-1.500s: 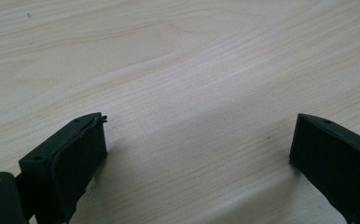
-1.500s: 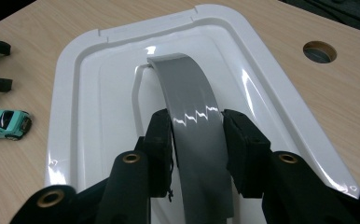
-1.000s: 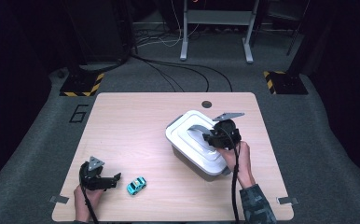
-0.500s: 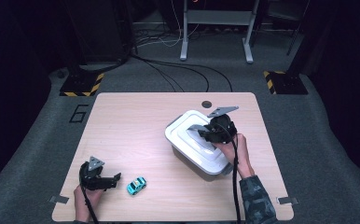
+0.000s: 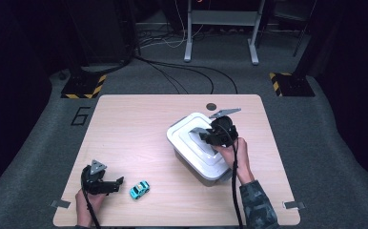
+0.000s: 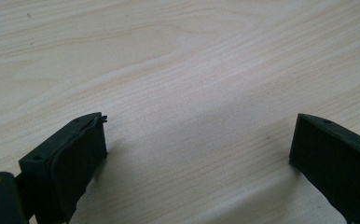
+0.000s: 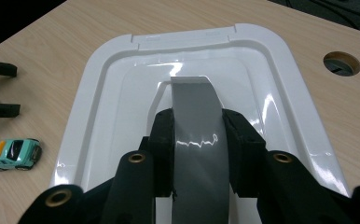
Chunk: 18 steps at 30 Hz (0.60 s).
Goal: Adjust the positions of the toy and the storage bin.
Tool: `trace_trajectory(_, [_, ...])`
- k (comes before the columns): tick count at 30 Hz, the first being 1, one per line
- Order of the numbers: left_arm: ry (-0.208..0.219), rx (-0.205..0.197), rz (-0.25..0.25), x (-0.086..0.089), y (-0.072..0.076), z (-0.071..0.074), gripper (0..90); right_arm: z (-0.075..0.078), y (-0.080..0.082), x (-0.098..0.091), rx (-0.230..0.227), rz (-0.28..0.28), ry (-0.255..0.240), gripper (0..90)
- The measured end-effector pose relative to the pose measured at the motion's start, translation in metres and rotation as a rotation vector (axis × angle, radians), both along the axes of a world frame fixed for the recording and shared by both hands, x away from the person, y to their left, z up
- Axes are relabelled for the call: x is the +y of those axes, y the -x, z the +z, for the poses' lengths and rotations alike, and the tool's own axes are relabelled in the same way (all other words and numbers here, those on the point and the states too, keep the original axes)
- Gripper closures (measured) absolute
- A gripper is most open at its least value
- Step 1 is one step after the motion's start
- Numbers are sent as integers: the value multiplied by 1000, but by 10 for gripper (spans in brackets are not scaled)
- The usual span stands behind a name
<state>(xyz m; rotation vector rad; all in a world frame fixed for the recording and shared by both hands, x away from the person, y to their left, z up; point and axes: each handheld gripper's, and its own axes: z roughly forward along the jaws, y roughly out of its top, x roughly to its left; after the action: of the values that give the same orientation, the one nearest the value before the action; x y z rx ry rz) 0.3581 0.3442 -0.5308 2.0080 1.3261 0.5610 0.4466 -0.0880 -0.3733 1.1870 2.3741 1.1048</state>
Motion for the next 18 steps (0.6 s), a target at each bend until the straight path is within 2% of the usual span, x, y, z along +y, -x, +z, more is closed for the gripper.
trace_trajectory(5, [0,0,0,0,0,0,35,0,5,6,11,-13,-5,669])
trace_trajectory(18, [-2,-1,1,0,0,0,36,0,26,36,19,57,-10,669])
